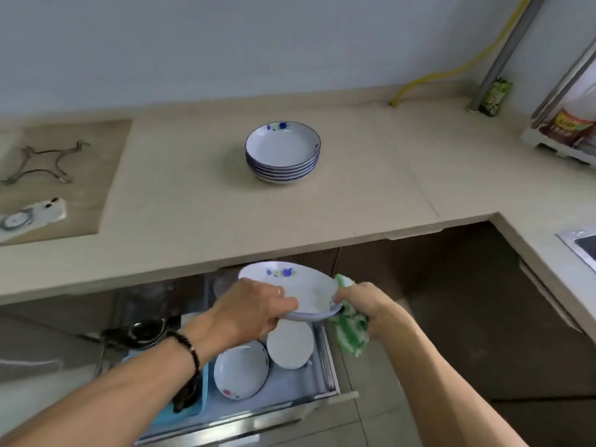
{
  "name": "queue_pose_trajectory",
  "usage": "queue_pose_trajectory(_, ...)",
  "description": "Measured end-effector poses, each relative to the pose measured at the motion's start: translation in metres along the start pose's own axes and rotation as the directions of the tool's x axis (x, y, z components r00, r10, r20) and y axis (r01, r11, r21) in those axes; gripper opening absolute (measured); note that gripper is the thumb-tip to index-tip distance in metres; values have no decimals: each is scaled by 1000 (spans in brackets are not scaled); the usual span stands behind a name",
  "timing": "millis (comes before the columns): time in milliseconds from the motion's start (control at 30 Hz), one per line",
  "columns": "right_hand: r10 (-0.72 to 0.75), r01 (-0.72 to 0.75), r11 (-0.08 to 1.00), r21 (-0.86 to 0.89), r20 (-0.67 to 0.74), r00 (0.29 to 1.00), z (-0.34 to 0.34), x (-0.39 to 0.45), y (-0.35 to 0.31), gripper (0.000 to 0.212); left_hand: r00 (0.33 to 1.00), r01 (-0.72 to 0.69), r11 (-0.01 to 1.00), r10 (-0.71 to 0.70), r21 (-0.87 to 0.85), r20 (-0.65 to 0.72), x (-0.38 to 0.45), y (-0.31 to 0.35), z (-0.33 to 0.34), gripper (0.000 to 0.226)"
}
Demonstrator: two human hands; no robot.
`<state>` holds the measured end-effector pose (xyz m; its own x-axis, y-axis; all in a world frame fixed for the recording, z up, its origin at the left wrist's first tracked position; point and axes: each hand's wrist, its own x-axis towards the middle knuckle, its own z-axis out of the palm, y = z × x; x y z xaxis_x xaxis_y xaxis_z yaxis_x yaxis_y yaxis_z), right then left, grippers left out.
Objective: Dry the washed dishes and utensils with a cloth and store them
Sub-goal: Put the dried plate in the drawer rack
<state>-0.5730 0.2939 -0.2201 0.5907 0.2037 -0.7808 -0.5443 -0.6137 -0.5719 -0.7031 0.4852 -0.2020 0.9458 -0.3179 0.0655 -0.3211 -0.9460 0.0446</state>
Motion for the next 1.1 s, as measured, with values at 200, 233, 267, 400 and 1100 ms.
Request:
queue_pose_trajectory(200,23,-13,991,-131,71,997,66,36,42,15,943,327,903,-331,-277,33,-78,-20,86,64)
queue_pose_trajectory(233,30,-20,992,-125,84,996,78,45,51,17,882,470,814,-444,-341,157,-90,-20,96,89)
queue_pose_trajectory(267,41,-30,992,-120,98,994,89,52,60,17,798,603,699,-519,-385,307,-102,-19,104,111)
queue_pose_trajectory(400,80,-65,992,-109,139,987,135,85,96,33,552,803,222,-628,-553,548,-142,-12,156,132)
queue_pose_trajectory(1100,217,-175,905,-388,66,974,291,293,249,49,74,751,-405,-734,-522,675,-202,-55,432,18)
